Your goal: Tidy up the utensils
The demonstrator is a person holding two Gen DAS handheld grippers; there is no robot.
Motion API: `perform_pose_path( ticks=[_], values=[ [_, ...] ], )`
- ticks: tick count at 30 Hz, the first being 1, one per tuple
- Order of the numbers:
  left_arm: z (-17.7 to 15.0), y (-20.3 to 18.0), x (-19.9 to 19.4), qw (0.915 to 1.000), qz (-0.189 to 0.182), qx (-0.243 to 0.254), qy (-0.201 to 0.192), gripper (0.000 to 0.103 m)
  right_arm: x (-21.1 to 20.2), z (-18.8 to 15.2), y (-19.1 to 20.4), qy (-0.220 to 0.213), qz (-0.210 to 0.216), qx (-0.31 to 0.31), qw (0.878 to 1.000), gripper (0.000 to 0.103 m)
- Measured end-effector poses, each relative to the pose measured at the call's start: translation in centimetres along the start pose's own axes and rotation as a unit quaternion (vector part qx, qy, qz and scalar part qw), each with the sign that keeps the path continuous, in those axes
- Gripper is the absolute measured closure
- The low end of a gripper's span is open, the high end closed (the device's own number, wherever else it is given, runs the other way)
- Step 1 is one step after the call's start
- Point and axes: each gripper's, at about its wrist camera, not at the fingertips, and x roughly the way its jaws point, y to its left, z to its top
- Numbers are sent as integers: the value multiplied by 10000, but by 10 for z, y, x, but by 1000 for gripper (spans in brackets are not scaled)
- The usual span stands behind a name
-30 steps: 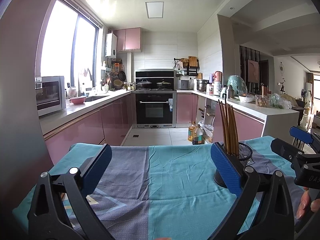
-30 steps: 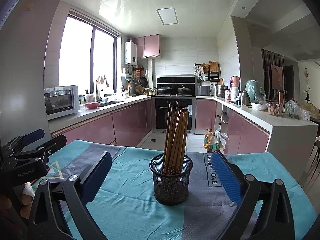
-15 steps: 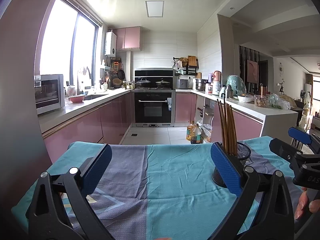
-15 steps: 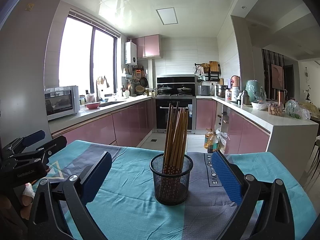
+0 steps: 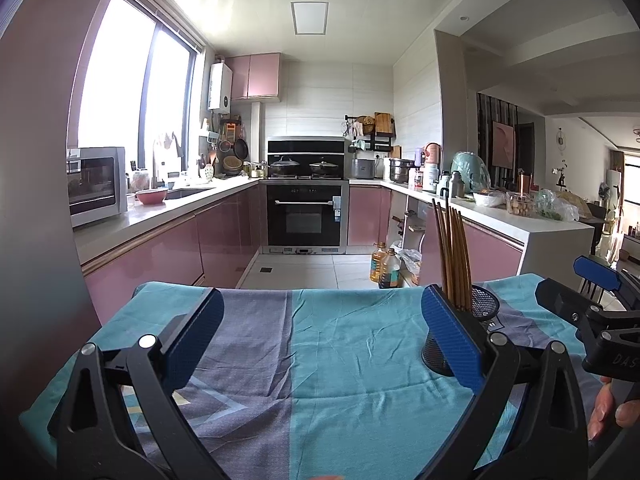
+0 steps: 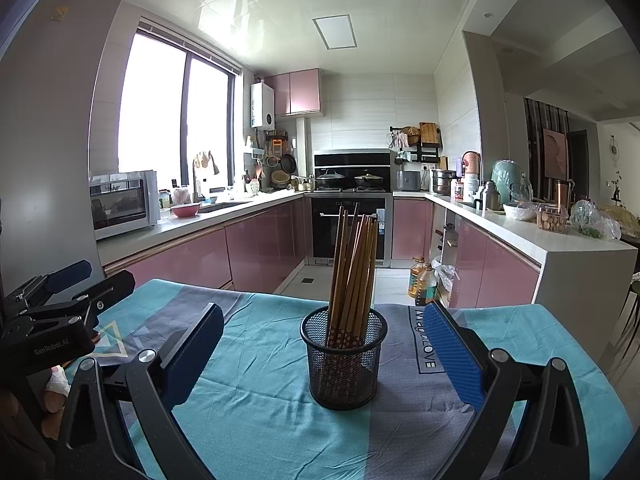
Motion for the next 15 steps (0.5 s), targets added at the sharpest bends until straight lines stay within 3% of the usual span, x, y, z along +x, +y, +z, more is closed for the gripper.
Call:
perform_pose_path(
  ticks=[15],
  values=[
    [0,1,3,10000,28,-14,-2,6,0,1,0,-16,-8,4,10000,6]
  ],
)
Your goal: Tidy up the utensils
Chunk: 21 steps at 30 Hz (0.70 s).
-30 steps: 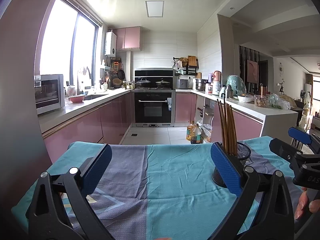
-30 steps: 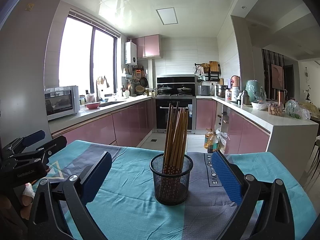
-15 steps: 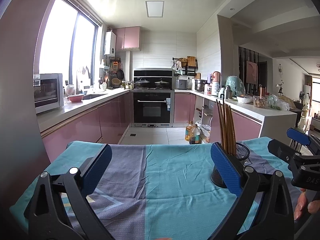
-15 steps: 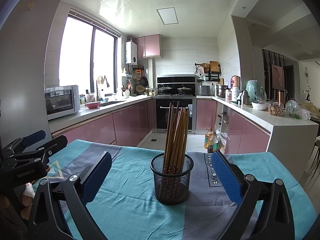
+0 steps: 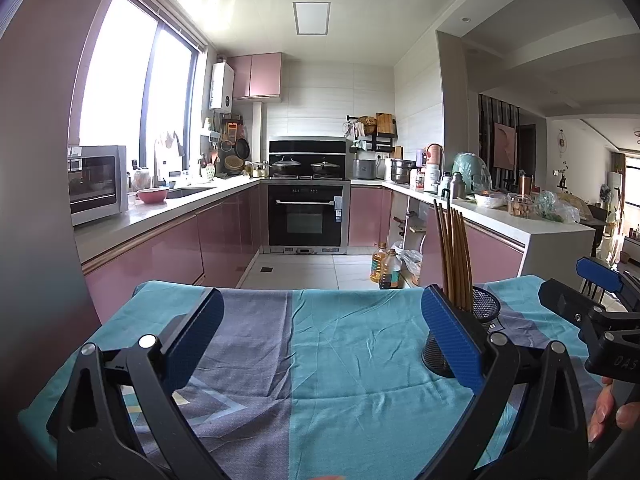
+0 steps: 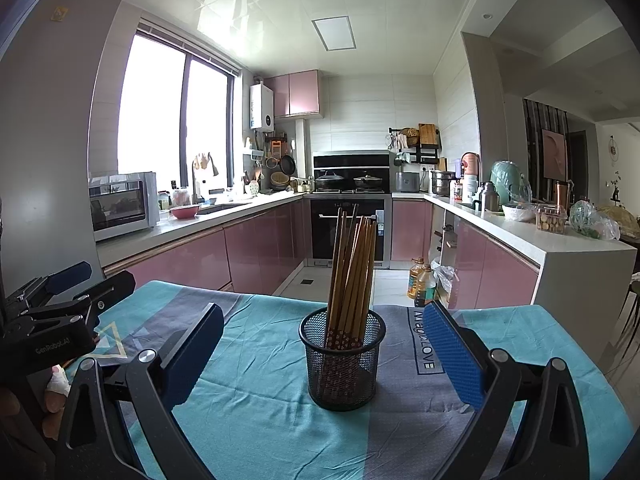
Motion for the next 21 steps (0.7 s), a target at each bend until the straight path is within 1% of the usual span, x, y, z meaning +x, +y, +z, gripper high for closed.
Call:
perform_pose_path(
  ticks=[21],
  values=[
    [-1,-1,1,10000,8,-4,6,6,-1,1,-1,-40,-21,15,10000,6]
  ],
)
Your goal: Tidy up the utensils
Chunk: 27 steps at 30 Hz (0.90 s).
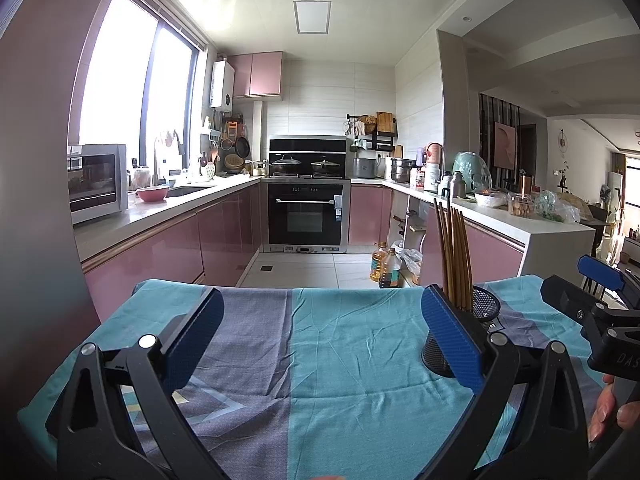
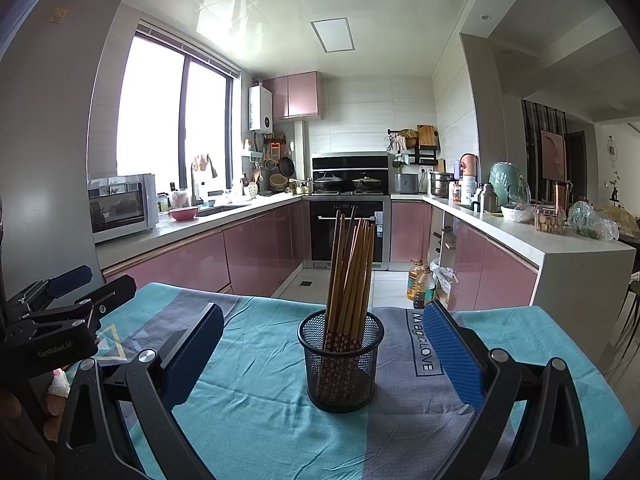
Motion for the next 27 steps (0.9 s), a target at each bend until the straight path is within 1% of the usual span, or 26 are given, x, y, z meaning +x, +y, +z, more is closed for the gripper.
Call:
perform_pose_path(
  ticks=[27],
  values=[
    [-1,-2,1,10000,-13,-3,13,6,0,1,1,-27,-7,4,10000,6]
  ],
)
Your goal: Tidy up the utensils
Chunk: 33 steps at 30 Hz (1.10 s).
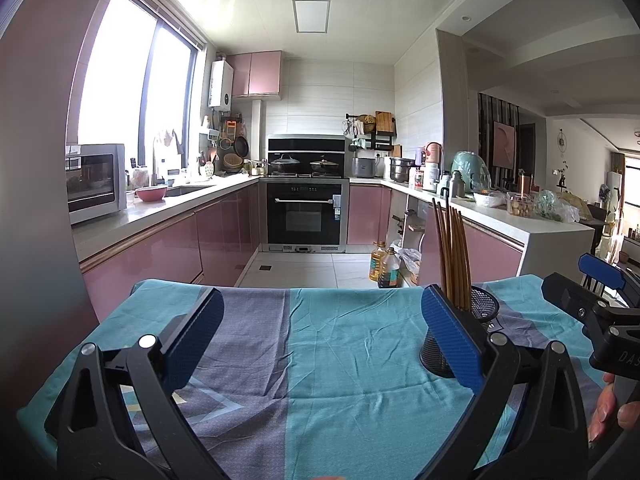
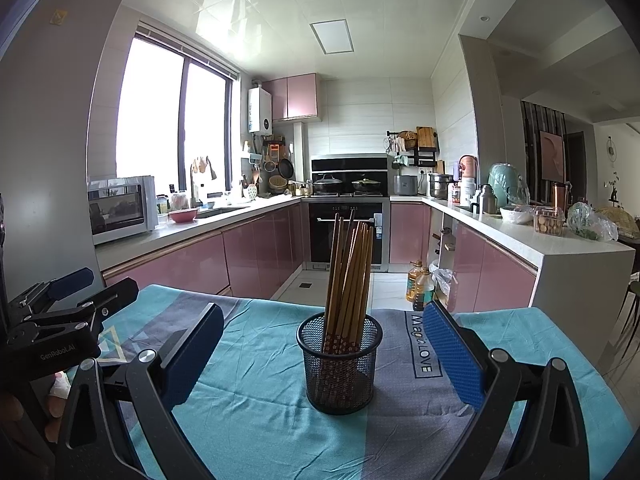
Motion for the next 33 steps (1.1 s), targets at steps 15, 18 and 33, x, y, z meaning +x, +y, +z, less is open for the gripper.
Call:
perform_pose_path(
  ticks=[15,18,33],
  values=[
    [0,0,0,10000,-2,-7,-1,6,0,0,-1,-10,-17,-9,10000,6],
    [0,0,0,10000,-2,-6,2,6,0,0,-1,-7,-19,-5,10000,6],
    [-2,-2,0,10000,-12,-3,16,6,-1,0,0,-15,-4,0,10000,6]
  ],
)
